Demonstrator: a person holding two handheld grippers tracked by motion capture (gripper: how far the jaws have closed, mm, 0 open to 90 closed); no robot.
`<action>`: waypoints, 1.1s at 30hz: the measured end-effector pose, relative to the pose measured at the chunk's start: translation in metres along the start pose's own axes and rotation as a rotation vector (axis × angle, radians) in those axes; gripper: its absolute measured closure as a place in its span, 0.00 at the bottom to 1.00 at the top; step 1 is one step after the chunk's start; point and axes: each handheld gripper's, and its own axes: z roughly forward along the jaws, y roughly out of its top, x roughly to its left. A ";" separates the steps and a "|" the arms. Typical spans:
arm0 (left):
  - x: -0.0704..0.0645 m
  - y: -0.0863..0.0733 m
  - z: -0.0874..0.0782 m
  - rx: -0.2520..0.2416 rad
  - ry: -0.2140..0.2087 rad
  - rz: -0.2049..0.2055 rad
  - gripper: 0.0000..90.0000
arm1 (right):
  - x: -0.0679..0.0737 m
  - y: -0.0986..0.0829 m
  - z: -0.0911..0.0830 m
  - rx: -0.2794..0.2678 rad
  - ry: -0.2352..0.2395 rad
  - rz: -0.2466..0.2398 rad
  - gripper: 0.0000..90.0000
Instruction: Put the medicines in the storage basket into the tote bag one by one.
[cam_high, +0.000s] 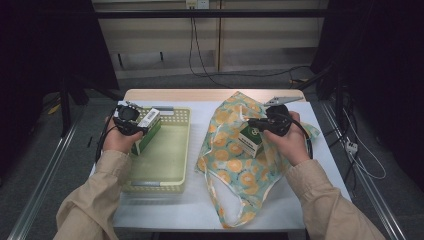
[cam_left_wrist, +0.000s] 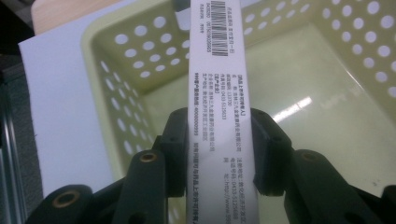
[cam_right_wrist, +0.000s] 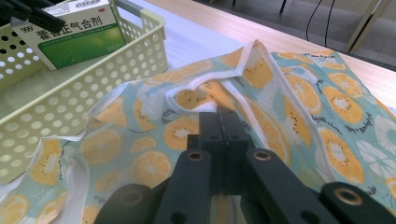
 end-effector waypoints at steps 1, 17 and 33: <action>-0.001 0.000 -0.002 -0.014 -0.003 0.001 0.70 | 0.000 0.000 0.000 0.001 -0.001 0.000 1.00; -0.051 0.034 -0.070 -0.179 -0.306 0.097 0.70 | 0.000 0.001 0.003 0.006 -0.011 0.005 1.00; -0.144 0.051 -0.091 -0.205 -0.510 0.320 0.70 | 0.002 0.003 0.001 0.000 -0.015 0.003 1.00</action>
